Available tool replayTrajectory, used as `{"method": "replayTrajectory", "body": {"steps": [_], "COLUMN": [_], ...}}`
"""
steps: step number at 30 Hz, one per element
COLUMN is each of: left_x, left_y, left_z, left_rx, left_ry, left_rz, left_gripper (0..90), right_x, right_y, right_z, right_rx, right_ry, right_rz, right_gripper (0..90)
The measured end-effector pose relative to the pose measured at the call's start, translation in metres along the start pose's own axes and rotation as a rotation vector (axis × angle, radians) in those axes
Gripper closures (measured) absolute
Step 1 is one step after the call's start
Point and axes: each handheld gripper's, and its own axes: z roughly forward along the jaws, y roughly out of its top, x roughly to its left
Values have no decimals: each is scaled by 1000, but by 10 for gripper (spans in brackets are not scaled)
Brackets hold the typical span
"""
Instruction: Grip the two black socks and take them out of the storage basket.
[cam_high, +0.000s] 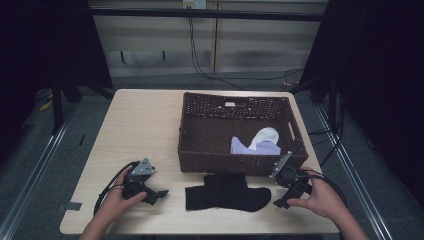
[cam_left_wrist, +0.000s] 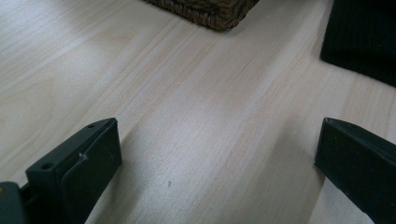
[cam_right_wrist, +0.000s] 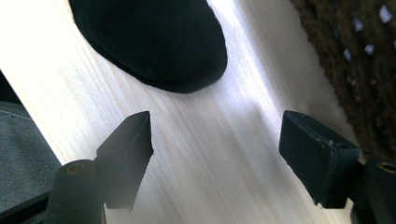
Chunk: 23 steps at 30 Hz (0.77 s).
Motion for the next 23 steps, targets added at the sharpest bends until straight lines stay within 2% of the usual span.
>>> {"method": "replayTrajectory", "body": {"steps": [3,4,5,6,7,8,12,14,16,18,23], "left_x": [0,0,0,0,0,0,0,0,0,0,0], "left_y": [0,0,0,0,0,0,0,0,0,0,0], "left_z": [0,0,0,0,0,0,0,0,0,0,0], "left_rx": [0,-1,0,0,-1,0,0,0,-1,0,0], "left_ry": [0,-2,0,0,-2,0,0,0,-2,0,0], "left_rz": [0,-3,0,0,-3,0,0,0,-4,0,0], "left_gripper": [0,0,0,0,0,0,0,0,0,0,0], "right_x": [-2,-2,-3,-2,-3,-1,0,2,1,2,4], "right_y": [-5,-6,-7,-8,-9,-9,-11,-12,-14,-15,-16], "right_z": [4,5,7,7,9,10,15,16,17,16,15], "right_rx": [-20,-23,-26,-23,-30,-29,-59,-65,-92,-85,-103], "right_ry": [-4,1,-5,-6,-12,-6,-4,-5,-10,-9,-15], "right_rz": [5,22,10,29,14,37,28,45,43,56,52], "right_gripper": [253,251,249,248,246,243,243,243,249,248,246]}}
